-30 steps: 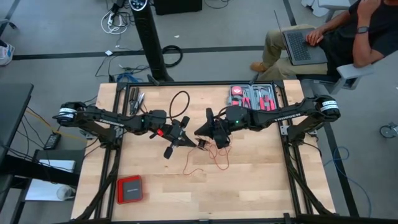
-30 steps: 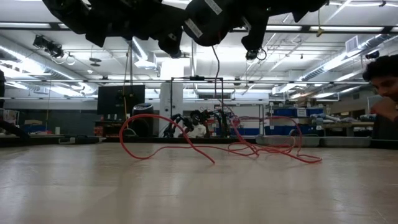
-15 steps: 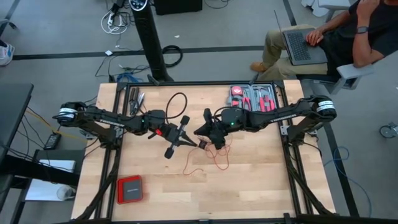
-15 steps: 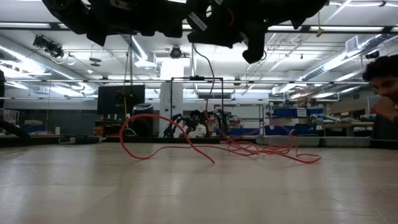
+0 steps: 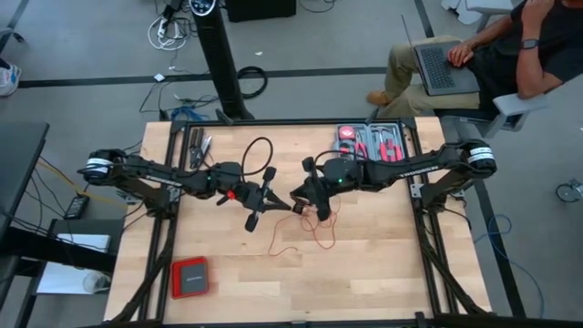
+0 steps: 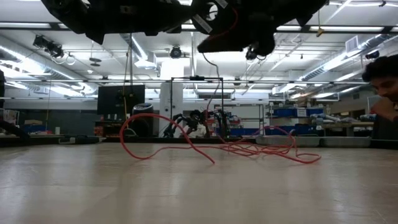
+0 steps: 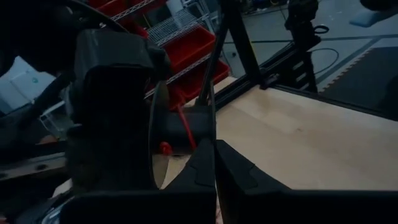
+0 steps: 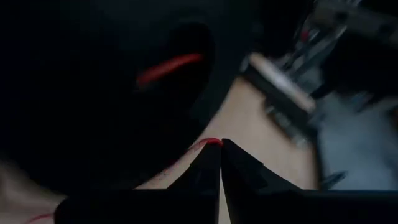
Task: Coil cords
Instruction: Coil the red cable wire onto the black spool
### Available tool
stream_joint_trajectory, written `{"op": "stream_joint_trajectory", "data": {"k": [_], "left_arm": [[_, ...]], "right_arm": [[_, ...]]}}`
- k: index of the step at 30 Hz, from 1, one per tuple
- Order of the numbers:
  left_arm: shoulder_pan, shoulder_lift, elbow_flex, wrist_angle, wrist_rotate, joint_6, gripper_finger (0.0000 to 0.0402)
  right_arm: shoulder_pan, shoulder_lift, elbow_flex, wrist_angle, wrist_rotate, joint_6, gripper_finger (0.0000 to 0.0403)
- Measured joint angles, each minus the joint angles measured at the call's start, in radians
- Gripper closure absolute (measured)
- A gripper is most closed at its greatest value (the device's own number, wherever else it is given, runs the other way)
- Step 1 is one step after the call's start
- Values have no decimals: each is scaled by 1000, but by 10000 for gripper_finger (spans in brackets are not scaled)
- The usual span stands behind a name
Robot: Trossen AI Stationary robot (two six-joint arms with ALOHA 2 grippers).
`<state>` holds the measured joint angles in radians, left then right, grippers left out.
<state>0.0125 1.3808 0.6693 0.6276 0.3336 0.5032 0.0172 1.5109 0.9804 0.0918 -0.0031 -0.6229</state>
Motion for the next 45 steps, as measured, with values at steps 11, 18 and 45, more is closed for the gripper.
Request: {"op": "stream_joint_trajectory", "data": {"k": [11, 18, 45], "left_arm": [[0, 0, 0, 13, -2, 18, 401], [-10, 0, 0, 80, 35, 20, 401], [-28, -1, 0, 228, 124, 113, 401]], "right_arm": [[-14, -34, -7, -138, -66, 290, 342], [-65, -35, -83, -26, -236, 365, 320], [-168, -40, -241, 444, -675, 509, 332]]}}
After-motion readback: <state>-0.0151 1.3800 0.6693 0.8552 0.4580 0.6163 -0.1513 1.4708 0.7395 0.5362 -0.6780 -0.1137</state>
